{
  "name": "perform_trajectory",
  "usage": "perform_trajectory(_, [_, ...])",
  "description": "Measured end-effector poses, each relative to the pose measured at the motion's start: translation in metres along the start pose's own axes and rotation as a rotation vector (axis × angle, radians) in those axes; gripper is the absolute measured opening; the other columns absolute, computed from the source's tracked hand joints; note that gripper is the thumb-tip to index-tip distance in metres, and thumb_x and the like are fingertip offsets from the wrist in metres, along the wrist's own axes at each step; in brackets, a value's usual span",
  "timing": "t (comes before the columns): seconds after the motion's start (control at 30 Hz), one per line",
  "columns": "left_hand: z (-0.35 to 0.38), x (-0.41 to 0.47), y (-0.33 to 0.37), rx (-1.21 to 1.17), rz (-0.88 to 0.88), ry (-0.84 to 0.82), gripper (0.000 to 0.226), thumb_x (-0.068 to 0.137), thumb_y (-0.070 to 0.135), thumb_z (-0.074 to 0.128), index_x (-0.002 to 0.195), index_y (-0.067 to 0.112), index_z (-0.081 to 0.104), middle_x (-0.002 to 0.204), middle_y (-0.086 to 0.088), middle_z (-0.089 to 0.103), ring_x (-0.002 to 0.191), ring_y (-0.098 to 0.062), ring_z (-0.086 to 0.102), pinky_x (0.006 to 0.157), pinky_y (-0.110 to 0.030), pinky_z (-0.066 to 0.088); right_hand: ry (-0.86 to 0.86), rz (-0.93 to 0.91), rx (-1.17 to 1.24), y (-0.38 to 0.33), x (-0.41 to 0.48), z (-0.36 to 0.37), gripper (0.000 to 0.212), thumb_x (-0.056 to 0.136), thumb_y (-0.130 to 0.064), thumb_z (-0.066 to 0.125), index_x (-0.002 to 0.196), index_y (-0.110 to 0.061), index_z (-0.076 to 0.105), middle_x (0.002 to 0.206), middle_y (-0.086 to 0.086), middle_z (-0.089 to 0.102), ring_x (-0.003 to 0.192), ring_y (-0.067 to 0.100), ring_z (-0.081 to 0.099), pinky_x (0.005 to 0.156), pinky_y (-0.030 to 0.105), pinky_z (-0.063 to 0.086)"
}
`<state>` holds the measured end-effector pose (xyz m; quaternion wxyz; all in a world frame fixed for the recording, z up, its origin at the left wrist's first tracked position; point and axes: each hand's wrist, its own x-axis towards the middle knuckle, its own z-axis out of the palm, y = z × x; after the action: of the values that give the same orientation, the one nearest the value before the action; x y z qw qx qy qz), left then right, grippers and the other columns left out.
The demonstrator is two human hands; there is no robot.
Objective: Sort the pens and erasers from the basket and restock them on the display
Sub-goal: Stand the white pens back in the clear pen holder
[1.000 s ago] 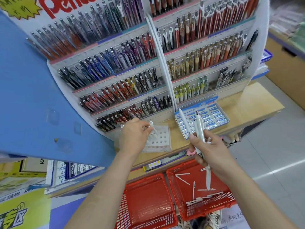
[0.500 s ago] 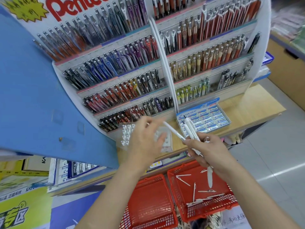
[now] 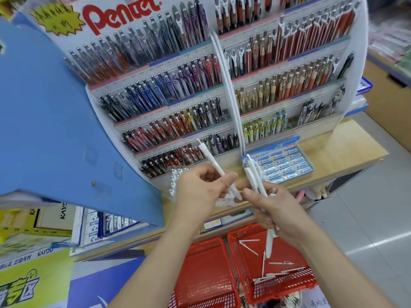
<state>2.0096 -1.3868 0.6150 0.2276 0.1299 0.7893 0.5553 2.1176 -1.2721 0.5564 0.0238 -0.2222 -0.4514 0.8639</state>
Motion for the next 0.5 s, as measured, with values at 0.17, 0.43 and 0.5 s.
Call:
perform_trajectory(0.17, [0.003,-0.006,0.0,-0.048,-0.025,0.002,0.015,0.076,0.009,0.076,0.07,0.003,0.063,0.051,0.0,0.062,0.047,-0.013,0.057,0.048,-0.025,0.052,-0.013,-0.029,-0.015,0.001,0.0,0.01,0.019,0.082,-0.015,0.064,0.087,0.003,0.06,0.06,0.006,0.062,0.032,0.007,0.025,0.037,0.014,0.018])
perform_trajectory(0.43, [-0.039,0.008,0.013,-0.169,-0.021,-0.037,0.006,0.089,0.006,0.061,0.093,0.007,0.065,0.068,-0.003,0.064,0.06,-0.017,0.062,0.058,-0.026,0.056,0.004,0.042,0.006,0.0,0.004,0.003,0.033,0.08,-0.023,0.062,0.092,0.008,0.061,0.058,0.008,0.049,0.033,0.007,0.025,0.034,0.013,0.019])
perform_trajectory(0.5, [-0.048,0.01,0.015,-0.112,-0.006,-0.051,0.006,0.086,0.004,0.064,0.09,0.006,0.068,0.069,-0.008,0.067,0.06,-0.018,0.064,0.059,-0.026,0.056,0.028,0.042,-0.018,0.0,0.005,0.002,0.021,0.079,-0.026,0.064,0.078,-0.006,0.065,0.056,0.007,0.046,0.034,0.008,0.025,0.035,0.014,0.019])
